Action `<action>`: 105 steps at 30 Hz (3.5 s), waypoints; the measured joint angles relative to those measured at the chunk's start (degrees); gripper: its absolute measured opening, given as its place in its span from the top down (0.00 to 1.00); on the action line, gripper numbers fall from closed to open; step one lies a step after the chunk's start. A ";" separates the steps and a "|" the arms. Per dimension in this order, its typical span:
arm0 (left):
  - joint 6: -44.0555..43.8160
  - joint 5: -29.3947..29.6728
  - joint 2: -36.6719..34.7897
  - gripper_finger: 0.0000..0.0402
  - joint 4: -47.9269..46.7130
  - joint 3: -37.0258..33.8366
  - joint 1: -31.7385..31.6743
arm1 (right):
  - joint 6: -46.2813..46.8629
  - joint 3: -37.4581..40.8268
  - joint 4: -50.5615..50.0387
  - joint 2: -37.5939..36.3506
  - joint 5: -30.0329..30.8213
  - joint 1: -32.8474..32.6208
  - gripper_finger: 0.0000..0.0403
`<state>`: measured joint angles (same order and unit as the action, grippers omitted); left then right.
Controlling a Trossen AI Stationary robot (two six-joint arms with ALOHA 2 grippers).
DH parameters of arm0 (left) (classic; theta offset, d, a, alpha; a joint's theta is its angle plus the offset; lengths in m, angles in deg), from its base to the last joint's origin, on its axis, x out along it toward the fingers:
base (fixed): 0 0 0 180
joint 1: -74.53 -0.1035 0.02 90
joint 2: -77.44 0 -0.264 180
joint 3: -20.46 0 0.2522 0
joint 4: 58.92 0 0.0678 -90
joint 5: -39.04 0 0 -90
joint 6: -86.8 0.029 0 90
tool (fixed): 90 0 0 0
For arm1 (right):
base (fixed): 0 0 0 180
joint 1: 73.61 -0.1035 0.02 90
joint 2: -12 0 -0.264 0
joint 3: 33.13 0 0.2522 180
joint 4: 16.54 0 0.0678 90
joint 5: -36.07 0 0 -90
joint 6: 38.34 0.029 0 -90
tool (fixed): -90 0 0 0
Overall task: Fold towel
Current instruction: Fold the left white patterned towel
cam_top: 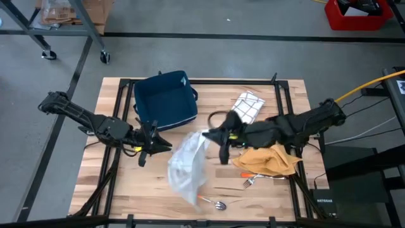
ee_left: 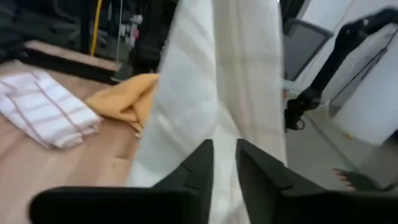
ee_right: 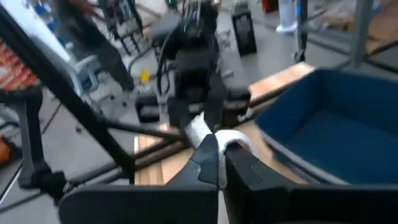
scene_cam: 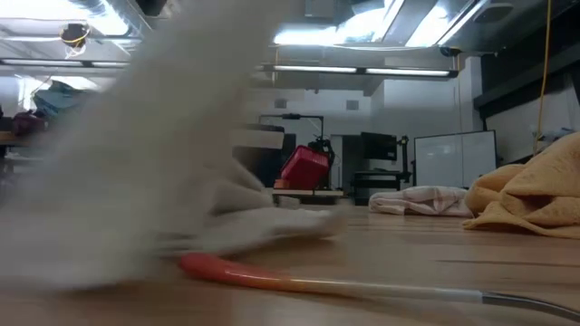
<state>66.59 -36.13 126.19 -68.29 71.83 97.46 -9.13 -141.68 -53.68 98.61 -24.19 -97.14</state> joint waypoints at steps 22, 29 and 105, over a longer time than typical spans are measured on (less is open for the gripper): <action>-4.47 -0.04 2.74 0.64 3.09 0.02 -1.43 | -9.16 -0.03 6.84 -7.59 -0.22 -0.09 0.99; -12.38 -0.08 11.80 0.66 14.70 0.11 3.96 | -9.34 -0.01 7.79 -6.28 6.28 0.66 0.99; -0.41 13.51 47.71 0.66 35.68 3.43 -1.65 | -14.60 -0.01 33.91 0.19 -0.44 5.57 0.99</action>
<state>66.18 -22.62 173.90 -32.61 75.26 95.81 -23.73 -141.69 -19.77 98.80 -24.63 -91.56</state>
